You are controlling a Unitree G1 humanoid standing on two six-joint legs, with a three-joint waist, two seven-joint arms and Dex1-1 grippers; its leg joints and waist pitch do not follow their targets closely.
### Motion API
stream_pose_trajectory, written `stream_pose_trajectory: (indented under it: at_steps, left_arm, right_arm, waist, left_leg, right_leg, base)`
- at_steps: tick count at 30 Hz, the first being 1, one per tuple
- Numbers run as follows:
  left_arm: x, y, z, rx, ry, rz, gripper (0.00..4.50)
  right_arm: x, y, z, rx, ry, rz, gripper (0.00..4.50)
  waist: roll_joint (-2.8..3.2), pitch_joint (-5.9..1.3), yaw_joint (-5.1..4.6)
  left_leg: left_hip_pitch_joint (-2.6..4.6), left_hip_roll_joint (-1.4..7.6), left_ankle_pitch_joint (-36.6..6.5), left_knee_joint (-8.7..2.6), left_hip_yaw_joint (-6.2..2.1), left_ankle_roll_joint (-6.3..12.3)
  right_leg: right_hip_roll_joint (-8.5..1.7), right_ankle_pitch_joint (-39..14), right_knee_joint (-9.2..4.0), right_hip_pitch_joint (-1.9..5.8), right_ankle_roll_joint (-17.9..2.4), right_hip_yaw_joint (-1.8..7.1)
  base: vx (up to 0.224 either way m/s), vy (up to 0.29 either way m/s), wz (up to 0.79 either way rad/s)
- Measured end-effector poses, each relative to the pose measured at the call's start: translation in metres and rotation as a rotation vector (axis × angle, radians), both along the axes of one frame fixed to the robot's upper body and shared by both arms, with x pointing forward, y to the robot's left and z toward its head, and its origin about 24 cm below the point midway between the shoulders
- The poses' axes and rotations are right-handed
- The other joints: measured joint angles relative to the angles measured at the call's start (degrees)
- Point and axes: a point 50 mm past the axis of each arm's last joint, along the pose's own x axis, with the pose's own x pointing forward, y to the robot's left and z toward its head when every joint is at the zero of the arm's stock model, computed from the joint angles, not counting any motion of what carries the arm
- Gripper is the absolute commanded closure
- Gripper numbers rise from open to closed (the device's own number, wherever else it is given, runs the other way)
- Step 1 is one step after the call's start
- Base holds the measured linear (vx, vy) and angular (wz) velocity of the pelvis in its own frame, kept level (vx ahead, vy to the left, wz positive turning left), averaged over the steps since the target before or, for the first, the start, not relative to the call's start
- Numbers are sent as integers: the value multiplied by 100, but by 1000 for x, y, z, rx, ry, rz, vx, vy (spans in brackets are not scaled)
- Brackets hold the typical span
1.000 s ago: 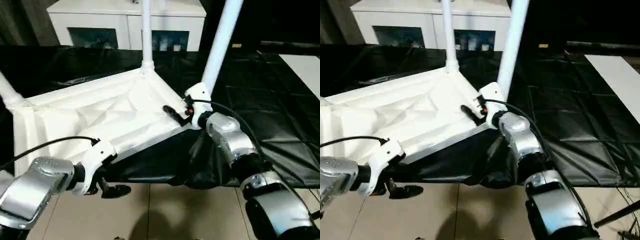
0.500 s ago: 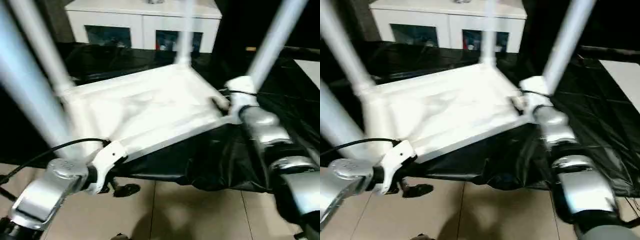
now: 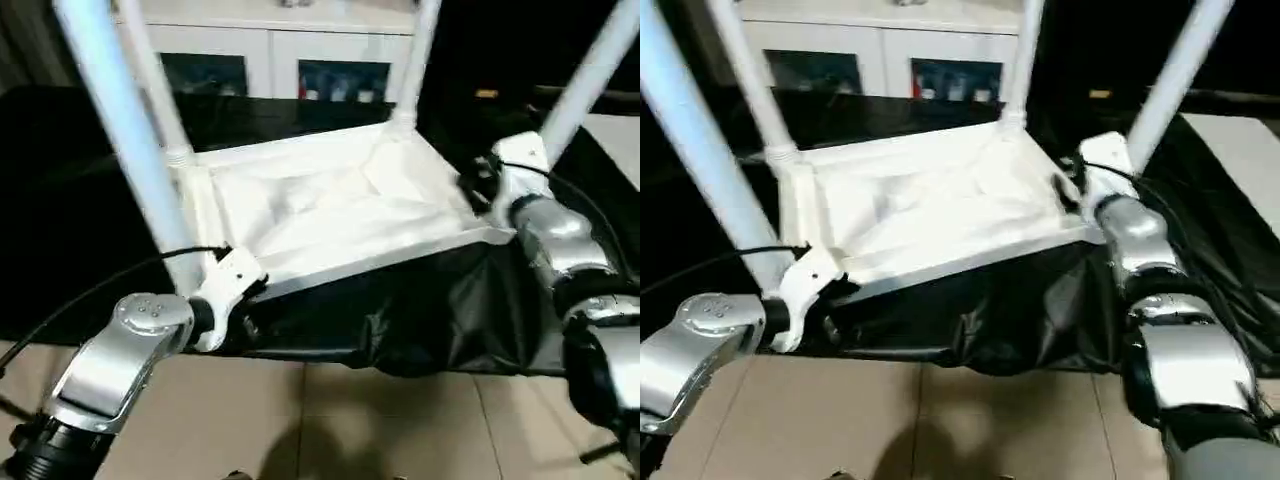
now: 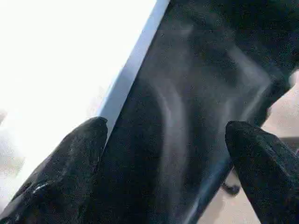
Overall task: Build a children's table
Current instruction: Rotate leg to tighten
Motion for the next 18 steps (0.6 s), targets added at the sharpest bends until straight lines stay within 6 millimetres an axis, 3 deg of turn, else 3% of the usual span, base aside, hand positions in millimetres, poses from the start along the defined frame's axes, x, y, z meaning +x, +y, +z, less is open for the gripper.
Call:
stream_pose_trajectory:
  at_steps: [2, 5, 10, 15, 18]
  left_arm:
    - [-1, 0, 3, -18, -15, -30, 3]
    - [-7, 6, 4, -42, 6, -68, 3]
    - [-28, 21, 5, -72, 117, -133, 3]
    - [-43, 41, 5, -116, 215, -117, 3]
    - [-47, 59, 10, -109, 228, -69, 3]
  right_arm:
    - [1, 19, -3, 40, 0, 103, 34]
    - [-2, 50, -6, 100, -20, 259, 34]
    - [-15, 81, -16, 162, -37, 487, 34]
    - [-40, 93, -33, 210, 69, 782, 34]
    - [-56, 89, -42, 235, 169, 937, 34]
  waist:
    - [1, 1, -67]
    - [3, 1, -90]
    - [4, 2, -5]
    - [6, 3, 53]
    - [8, 5, 82]
  left_leg:
    - [0, 0, 0, -1, -3, 0]
    - [3, 5, 0, -2, -8, 0]
    - [2, 7, 0, 3, -5, 1]
    - [8, 5, 0, 11, -6, 1]
    - [15, 7, -1, 11, -8, 1]
  right_leg:
    - [1, 0, 4, -4, 0, -2]
    - [7, 0, 8, -9, -1, -6]
    - [1, -2, -2, 2, -4, -10]
    - [1, -1, 0, 10, -11, -5]
    - [2, 1, 10, 11, -12, -6]
  base:
    - [0, 0, 0]
    - [0, 0, 0]
    - [0, 0, 0]
    - [0, 0, 0]
    - [0, 0, 0]
